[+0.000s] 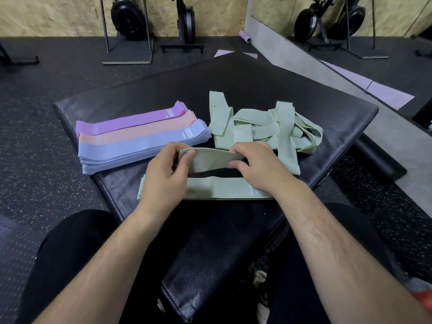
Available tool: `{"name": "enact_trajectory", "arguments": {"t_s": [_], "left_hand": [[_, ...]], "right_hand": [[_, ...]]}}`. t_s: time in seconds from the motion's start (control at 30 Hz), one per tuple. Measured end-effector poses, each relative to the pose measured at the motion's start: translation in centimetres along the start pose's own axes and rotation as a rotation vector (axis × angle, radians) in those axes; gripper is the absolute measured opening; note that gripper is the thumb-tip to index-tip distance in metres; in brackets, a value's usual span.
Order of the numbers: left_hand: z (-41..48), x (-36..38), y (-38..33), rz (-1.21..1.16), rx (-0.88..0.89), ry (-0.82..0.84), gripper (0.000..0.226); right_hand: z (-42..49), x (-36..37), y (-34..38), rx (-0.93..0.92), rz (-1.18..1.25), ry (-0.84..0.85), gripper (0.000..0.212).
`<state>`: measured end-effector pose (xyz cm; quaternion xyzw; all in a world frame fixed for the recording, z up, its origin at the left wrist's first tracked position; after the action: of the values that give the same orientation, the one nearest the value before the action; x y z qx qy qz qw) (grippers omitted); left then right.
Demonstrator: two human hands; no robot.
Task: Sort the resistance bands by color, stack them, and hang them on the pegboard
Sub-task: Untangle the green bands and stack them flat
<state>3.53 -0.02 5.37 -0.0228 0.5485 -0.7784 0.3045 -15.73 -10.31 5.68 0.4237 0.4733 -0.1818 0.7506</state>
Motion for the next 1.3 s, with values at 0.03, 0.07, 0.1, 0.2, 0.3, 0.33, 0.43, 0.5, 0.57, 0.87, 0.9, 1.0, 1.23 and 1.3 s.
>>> {"name": "enact_trajectory", "arguments": {"t_s": [0.03,0.07,0.1,0.2,0.3,0.33,0.43,0.5,0.57,0.87,0.9,1.0,1.23,1.3], "left_hand": [[0.2,-0.5,0.3,-0.005,-0.01,-0.024,0.01],[0.5,-1.0,0.5,-0.013,-0.021,-0.046,0.01],[0.7,-1.6,0.8,-0.026,-0.032,-0.067,0.011],[1.4,-2.9,1.2,-0.055,-0.053,-0.112,0.014],[1.7,-3.9,1.3,-0.065,-0.068,-0.152,0.016],[1.7,-4.2,1.4,-0.074,-0.075,-0.165,0.016],[2.0,-5.0,1.5,-0.103,-0.099,-0.186,0.016],[2.1,-5.3,1.6,-0.124,-0.125,-0.188,0.015],[2.3,-5.7,2.0,-0.149,-0.165,-0.193,0.013],[1.3,-7.1,3.6,-0.025,-0.222,-0.135,0.014],[1.1,-7.2,3.9,0.034,-0.226,-0.11,0.012],[0.3,-7.1,4.3,0.202,-0.217,-0.035,0.009],[-0.8,-6.3,4.0,0.381,-0.125,0.039,0.01],[-0.8,-6.2,4.1,0.447,-0.097,0.061,0.014]], "right_hand": [[0.1,0.0,-0.4,0.025,-0.021,-0.005,0.004],[0.2,-0.1,-0.8,0.052,-0.033,-0.014,0.007],[0.2,-0.3,-1.2,0.084,-0.031,-0.03,0.011],[-0.1,-1.5,-2.2,0.164,-0.023,-0.104,0.014],[-0.5,-2.9,-2.8,0.182,-0.105,-0.185,0.01],[-0.6,-3.2,-3.1,0.196,-0.119,-0.201,0.008],[-1.5,-3.6,-4.0,0.251,-0.114,-0.219,0.003],[-2.2,-3.7,-4.4,0.278,-0.063,-0.236,0.003],[-2.8,-4.1,-4.6,0.317,0.104,-0.271,0.008],[-5.8,-4.9,-4.2,0.315,0.422,-0.206,0.029],[-6.1,-4.9,-4.2,0.309,0.415,-0.193,0.028],[-6.7,-4.6,-3.9,0.316,0.366,-0.127,0.024],[-7.2,-3.8,-3.4,0.32,0.241,-0.048,0.02],[-7.3,-3.4,-3.2,0.293,0.156,-0.02,0.021]]}}
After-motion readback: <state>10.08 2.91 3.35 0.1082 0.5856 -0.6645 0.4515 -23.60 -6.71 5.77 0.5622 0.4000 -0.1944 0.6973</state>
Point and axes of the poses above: each hand's wrist, its own z-axis towards the middle knuckle, its own x-axis out of the palm, y = z × x, the point moved 3 cm from there along z, towards the middle knuckle
